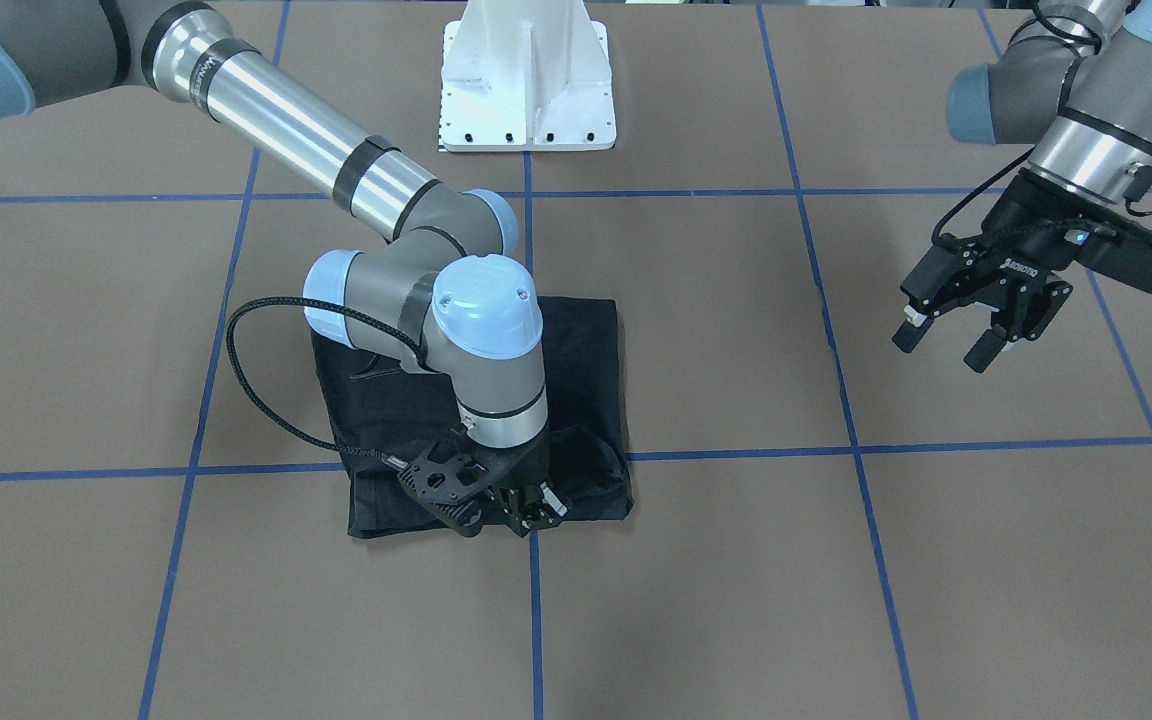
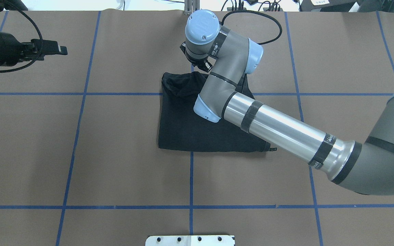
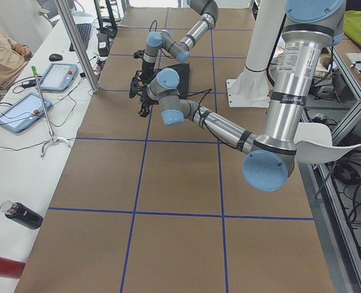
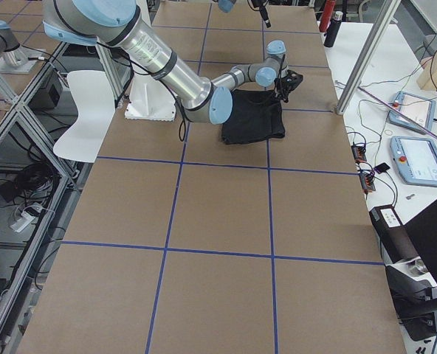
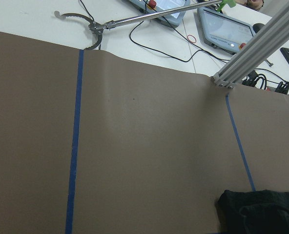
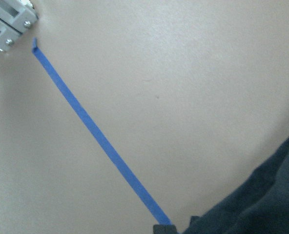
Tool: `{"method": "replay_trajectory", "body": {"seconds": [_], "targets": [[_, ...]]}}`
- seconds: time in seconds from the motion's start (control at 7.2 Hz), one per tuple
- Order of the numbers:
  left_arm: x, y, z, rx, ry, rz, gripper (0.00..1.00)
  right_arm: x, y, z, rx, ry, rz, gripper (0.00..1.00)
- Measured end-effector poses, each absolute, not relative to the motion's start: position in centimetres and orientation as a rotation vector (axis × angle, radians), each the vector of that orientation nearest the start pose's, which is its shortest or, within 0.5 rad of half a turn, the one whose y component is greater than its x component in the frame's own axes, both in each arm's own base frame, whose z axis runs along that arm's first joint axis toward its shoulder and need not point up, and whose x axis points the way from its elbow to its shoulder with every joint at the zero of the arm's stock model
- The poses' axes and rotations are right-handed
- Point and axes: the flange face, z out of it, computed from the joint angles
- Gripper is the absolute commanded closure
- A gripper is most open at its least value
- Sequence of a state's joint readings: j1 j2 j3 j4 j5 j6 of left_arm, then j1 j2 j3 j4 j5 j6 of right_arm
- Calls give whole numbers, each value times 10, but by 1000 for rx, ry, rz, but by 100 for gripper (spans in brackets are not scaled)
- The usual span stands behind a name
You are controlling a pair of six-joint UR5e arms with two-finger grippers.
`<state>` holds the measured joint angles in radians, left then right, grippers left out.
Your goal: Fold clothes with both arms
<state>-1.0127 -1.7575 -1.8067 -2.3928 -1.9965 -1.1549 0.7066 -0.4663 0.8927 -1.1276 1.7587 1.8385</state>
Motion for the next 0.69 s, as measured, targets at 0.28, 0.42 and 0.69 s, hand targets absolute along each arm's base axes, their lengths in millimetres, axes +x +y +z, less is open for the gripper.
{"method": "replay_trajectory", "body": {"seconds": [0.28, 0.42, 0.69], "targets": [[215, -518, 356, 522, 1163, -251, 0, -569, -677, 158, -6, -936, 827, 100], [215, -518, 357, 522, 1163, -250, 0, -557, -675, 157, -35, -945, 800, 100], [212, -518, 359, 546, 1144, -210, 0, -490, -646, 190, -72, -923, 704, 100]]}}
